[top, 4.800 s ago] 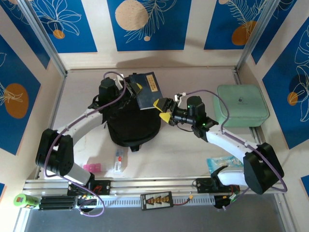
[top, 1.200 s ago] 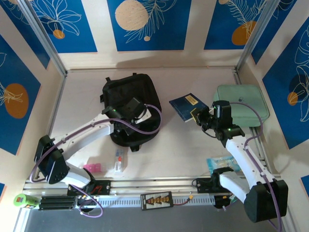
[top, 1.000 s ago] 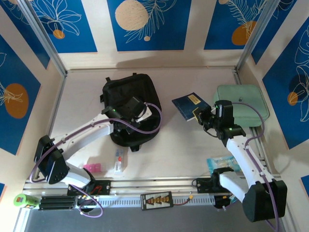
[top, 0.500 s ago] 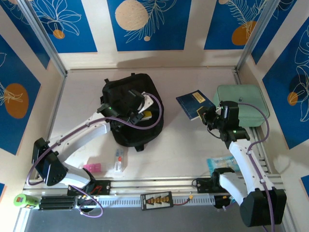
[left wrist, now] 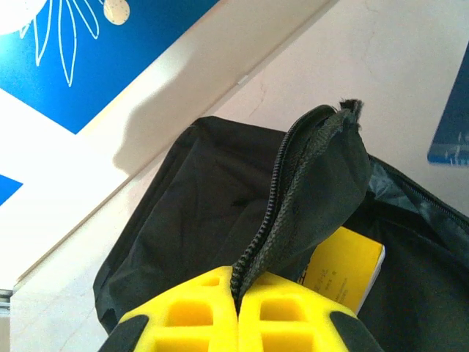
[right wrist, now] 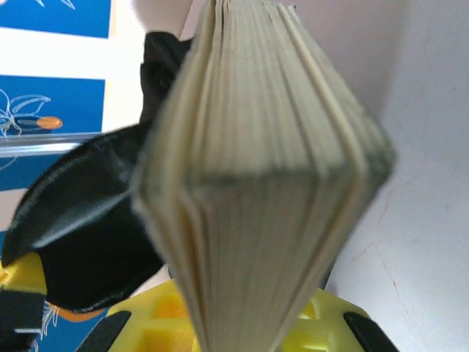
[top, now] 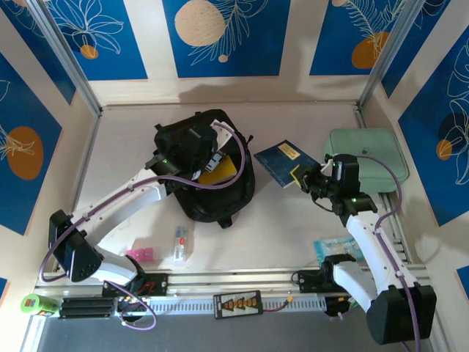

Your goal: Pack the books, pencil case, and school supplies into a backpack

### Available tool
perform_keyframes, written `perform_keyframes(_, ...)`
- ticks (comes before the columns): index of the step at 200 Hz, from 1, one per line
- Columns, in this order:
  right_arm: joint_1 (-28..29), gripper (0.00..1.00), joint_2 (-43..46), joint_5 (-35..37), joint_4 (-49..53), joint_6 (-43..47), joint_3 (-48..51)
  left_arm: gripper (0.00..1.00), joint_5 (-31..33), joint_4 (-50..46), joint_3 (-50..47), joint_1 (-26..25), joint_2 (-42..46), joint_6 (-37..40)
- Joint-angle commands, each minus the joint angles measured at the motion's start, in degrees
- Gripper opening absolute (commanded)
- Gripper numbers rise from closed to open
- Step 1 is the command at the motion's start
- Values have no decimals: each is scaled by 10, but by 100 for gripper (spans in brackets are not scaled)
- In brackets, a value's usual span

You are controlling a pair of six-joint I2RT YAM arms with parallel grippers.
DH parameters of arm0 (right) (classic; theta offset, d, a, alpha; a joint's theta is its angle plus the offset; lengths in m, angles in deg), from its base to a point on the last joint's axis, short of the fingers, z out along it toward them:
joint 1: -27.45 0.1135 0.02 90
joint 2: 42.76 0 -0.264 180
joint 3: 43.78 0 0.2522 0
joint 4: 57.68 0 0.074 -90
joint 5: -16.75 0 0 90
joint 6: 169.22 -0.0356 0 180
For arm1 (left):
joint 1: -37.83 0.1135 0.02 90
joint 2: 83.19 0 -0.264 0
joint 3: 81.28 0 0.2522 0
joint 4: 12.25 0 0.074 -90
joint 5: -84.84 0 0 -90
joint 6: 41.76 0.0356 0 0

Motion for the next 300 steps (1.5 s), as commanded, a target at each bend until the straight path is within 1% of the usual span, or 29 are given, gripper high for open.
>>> perform_keyframes(1, 22, 0, 10, -15, 23, 6, -13, 0, 11, 59, 44, 2, -11, -20)
perform_keyframes(22, 54, 0, 8, -12, 26, -1, -14, 0, 16, 54, 53, 3, -17, -24)
perform_keyframes(49, 107, 0, -15, 8, 12, -1, -31, 0, 4, 53, 55, 3, -17, -30)
perform_keyframes(75, 158, 0, -63, 26, -23, -6, -50, 0, -3, 50, 54, 3, -16, -41)
perform_keyframes(97, 197, 0, -111, 37, -73, -12, -69, 0, -11, 52, 52, 3, -12, -45)
perform_keyframes(124, 240, 0, -180, 79, -114, -15, -98, 0, -23, 48, 56, 3, -10, -53)
perform_keyframes(154, 254, 0, -259, 82, -153, -32, -127, 0, -26, 41, 60, 3, -10, -66)
perform_keyframes(197, 284, 0, -336, 159, -160, -60, -167, 0, -31, 37, 70, 3, -17, -85)
perform_keyframes(218, 288, 0, -382, 165, -173, -87, -188, 0, -29, 36, 84, 3, -28, -94)
perform_keyframes(254, 303, 0, -464, 201, -210, -134, -224, 0, -17, 47, 108, 3, -52, -107)
perform_keyframes(286, 330, 1, -539, 261, -259, -101, -268, 0, -29, 51, 113, 3, -61, -116)
perform_keyframes(300, 338, 2, -566, 272, -273, -94, -282, 0, -33, 48, 113, 3, -61, -119)
